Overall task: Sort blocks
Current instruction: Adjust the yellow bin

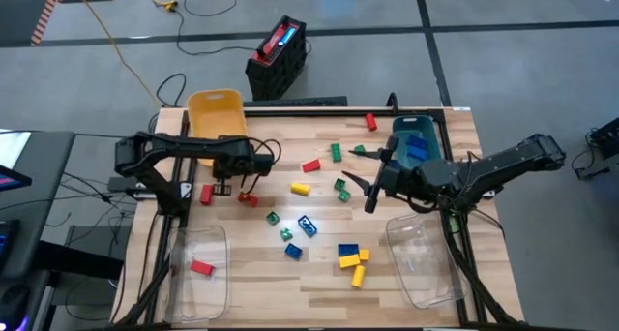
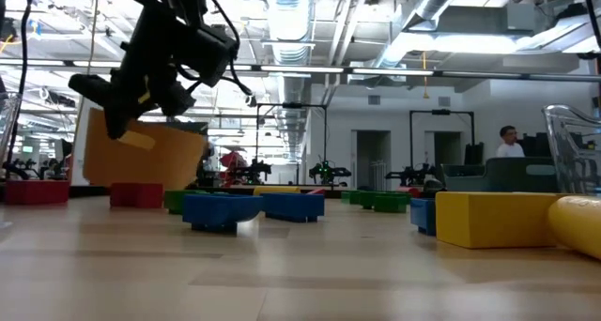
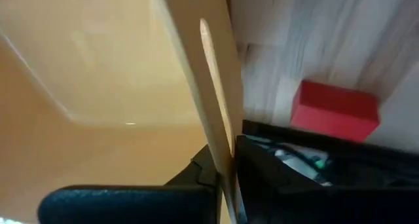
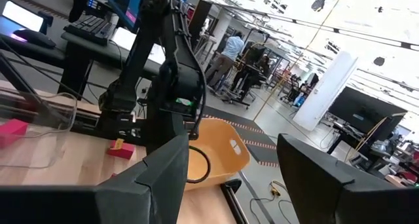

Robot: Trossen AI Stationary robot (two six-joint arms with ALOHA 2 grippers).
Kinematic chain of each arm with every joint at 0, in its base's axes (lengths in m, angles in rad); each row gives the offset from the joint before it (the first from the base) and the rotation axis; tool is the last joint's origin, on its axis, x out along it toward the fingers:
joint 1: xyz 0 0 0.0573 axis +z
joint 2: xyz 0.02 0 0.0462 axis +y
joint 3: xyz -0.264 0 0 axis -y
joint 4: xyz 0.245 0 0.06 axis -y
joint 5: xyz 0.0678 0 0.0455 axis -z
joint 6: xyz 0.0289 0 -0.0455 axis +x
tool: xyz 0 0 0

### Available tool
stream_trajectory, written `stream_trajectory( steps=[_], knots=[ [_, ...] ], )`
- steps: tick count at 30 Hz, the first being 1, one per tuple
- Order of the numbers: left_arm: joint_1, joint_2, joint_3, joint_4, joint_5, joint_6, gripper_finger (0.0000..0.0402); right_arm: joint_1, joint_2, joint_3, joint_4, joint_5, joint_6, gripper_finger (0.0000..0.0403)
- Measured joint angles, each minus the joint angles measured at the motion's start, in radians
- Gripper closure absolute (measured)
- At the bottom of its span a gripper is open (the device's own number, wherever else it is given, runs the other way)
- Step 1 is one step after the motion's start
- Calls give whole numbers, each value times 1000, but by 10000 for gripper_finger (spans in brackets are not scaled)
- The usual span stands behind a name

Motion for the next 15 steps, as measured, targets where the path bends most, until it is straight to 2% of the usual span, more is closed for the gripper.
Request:
stream_trajectory(
  steps=[9,15],
  knots=[
    [-2,0,0,-11,4,-57,372,6,0,0,-2,0,-1,154],
    [37,-2,1,22,58,-108,372,13,0,0,-1,0,-2,154]
  ],
)
